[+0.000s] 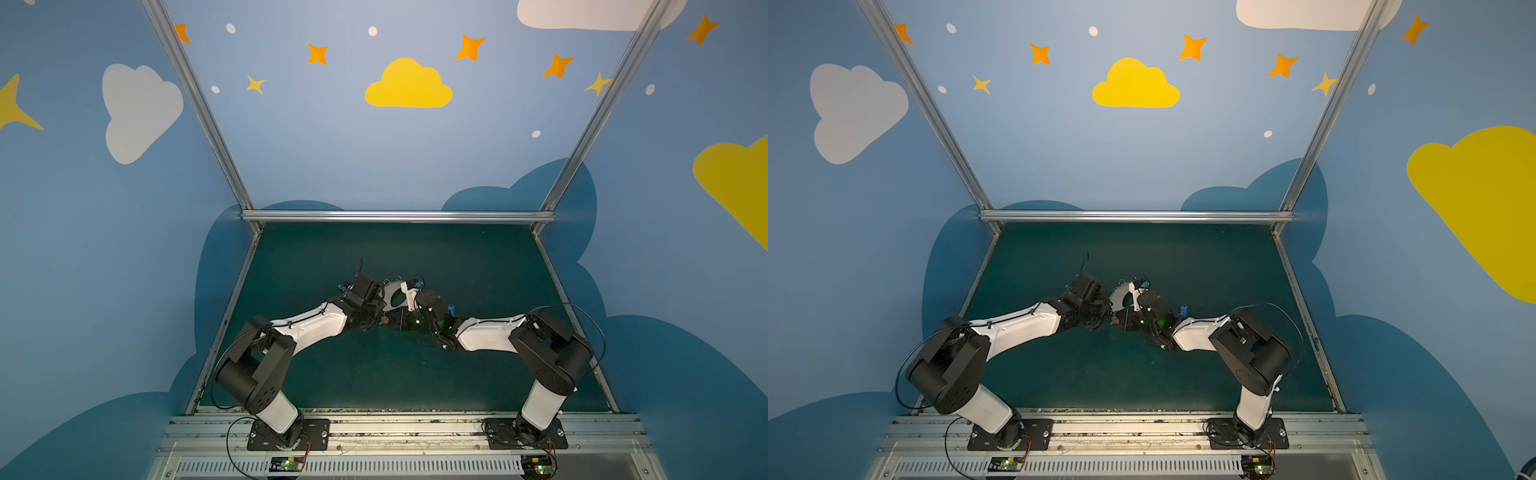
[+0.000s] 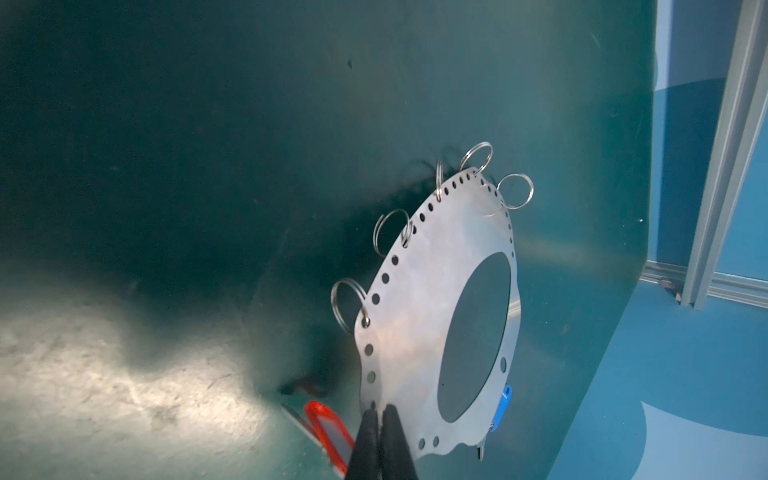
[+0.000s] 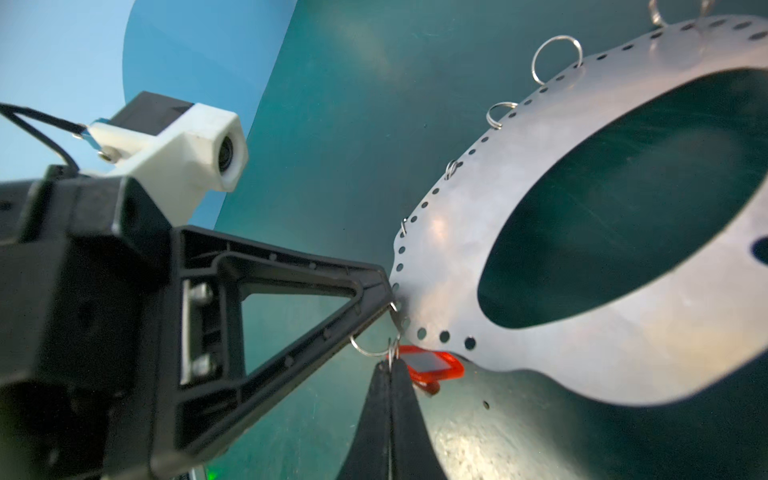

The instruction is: Put the keys on the keyring

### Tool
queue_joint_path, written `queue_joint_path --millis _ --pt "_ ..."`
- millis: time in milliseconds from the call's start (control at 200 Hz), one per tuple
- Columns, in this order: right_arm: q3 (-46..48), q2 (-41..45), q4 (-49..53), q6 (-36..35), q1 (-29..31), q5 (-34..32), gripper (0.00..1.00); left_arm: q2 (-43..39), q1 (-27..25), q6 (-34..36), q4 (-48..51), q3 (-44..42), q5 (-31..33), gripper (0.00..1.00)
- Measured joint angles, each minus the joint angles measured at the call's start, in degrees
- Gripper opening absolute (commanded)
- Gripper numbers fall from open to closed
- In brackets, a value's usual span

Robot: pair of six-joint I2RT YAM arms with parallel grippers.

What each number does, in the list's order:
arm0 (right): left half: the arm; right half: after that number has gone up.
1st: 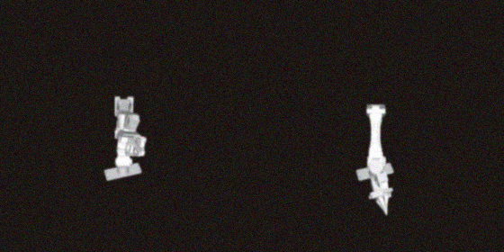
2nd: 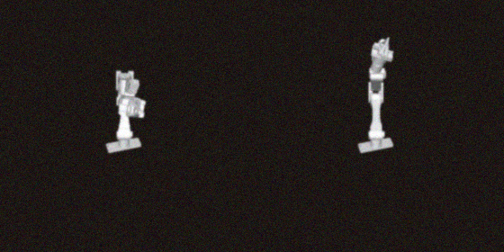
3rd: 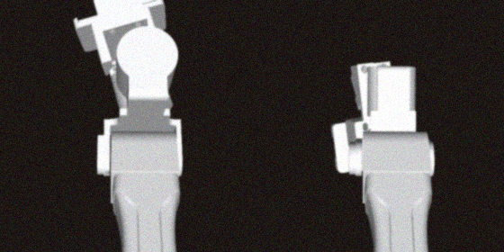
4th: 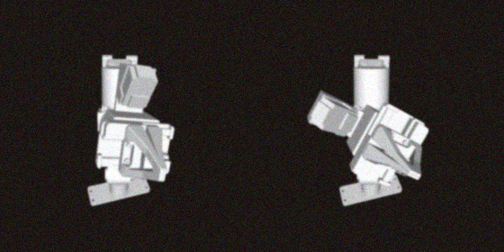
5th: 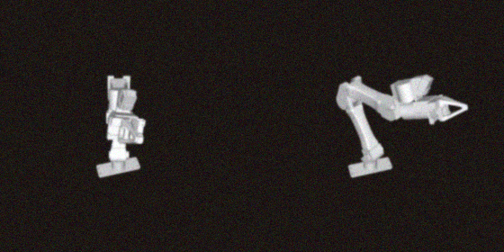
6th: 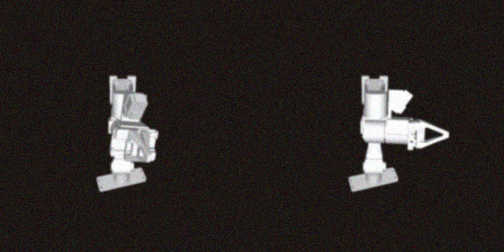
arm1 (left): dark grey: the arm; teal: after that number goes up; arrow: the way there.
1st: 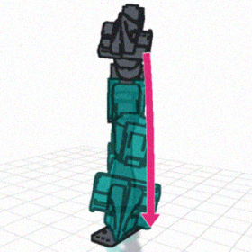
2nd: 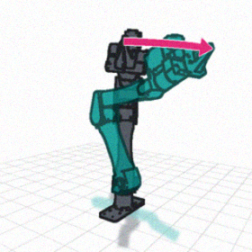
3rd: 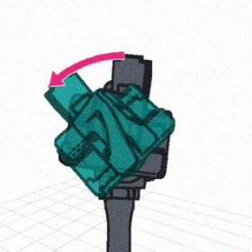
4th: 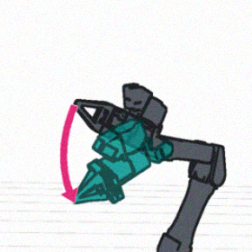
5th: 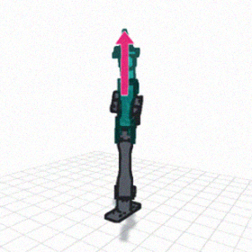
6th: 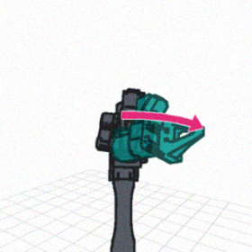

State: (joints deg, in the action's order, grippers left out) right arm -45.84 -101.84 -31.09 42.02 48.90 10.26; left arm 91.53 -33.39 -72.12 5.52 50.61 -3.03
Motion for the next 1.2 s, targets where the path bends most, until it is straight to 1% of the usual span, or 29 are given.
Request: queue_joint_path --millis 175,340,636,991,1202 --pt "-0.98 -1.09 -0.59 0.00 -0.09 2.21 0.00 -1.53 0.02 -1.01 -0.72 -1.62 1.57 0.04" --pt "-2.32 -1.55 -0.28 -0.04 -0.13 2.80 0.00 -2.60 0.00 -2.05 -2.01 -2.51 3.50 0.04" --pt "-5.95 -3.48 3.63 -0.70 -0.20 4.57 0.00 -2.71 0.00 -2.54 -2.80 -2.51 6.03 0.04" --pt "-6.19 -3.45 4.33 -1.75 -0.61 5.77 0.00 -2.71 -0.13 -3.58 -2.78 -2.54 6.36 0.04" --pt "-6.19 -3.45 4.46 -2.25 -2.10 10.51 0.00 -2.36 0.17 -1.81 -1.40 -1.53 4.13 0.04"
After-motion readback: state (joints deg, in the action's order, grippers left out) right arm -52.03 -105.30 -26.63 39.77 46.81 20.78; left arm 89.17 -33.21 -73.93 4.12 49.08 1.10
